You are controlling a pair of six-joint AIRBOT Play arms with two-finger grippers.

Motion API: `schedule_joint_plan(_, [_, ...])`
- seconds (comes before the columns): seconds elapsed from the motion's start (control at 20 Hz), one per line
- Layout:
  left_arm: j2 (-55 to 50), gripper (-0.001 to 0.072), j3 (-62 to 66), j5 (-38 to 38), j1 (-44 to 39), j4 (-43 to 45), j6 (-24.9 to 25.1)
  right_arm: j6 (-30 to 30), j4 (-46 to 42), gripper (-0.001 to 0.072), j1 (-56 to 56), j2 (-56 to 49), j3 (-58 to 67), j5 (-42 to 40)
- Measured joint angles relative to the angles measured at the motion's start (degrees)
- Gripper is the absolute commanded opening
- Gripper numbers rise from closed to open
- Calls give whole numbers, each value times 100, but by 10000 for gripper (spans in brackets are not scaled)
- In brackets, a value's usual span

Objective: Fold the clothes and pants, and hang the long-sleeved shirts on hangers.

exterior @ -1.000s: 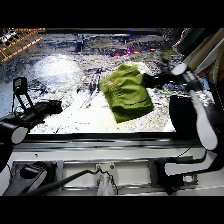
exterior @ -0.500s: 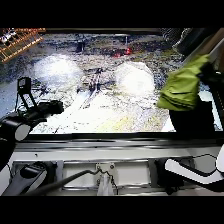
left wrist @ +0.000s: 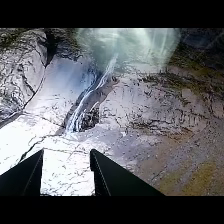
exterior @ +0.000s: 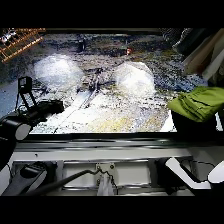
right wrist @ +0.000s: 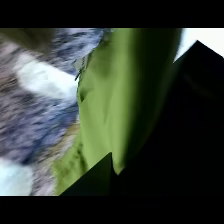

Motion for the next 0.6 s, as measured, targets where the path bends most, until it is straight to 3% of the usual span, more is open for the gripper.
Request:
schedule_joint_plan(0.45, [0,326,0,-20,0,0,131,551,-1244,43,-619,1132,-2411,-654])
schedule_joint_plan(0.5, [0,326,0,-20,0,0,133,551,-1353,189,-647,1165,-2618,-702])
schedule_joint_plan(0.55, [0,326,0,-20,0,-2,142,546,-1451,486,-664,1187,-2806,-713])
schedule_joint_plan(0.6, [0,326,0,-20,0,0,149,544,-1515,641,-680,1207,-2970,-704])
